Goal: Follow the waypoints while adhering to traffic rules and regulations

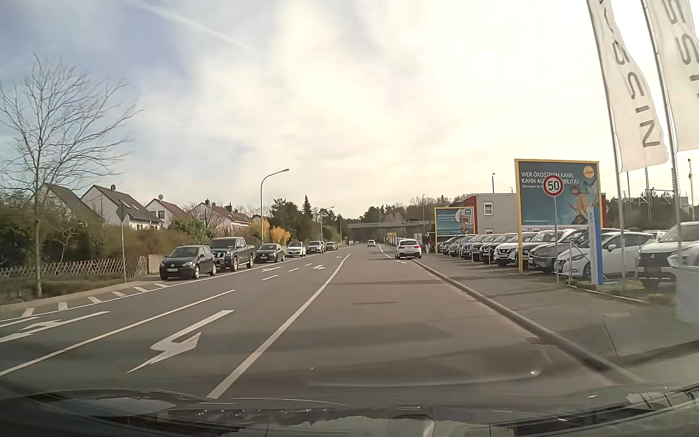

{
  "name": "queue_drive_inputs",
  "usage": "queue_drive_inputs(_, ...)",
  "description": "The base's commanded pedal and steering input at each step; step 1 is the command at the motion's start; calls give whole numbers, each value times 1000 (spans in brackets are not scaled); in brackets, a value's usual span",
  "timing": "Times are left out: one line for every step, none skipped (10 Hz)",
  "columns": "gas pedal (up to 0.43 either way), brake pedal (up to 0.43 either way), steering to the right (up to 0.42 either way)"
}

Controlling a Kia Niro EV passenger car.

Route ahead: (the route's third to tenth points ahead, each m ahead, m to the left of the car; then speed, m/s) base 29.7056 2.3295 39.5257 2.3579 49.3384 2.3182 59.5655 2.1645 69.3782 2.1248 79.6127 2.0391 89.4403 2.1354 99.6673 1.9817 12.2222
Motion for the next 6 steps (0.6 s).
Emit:
queue_drive_inputs(118,0,-8)
queue_drive_inputs(118,0,-10)
queue_drive_inputs(118,0,-10)
queue_drive_inputs(118,0,-10)
queue_drive_inputs(118,0,-8)
queue_drive_inputs(118,0,-6)
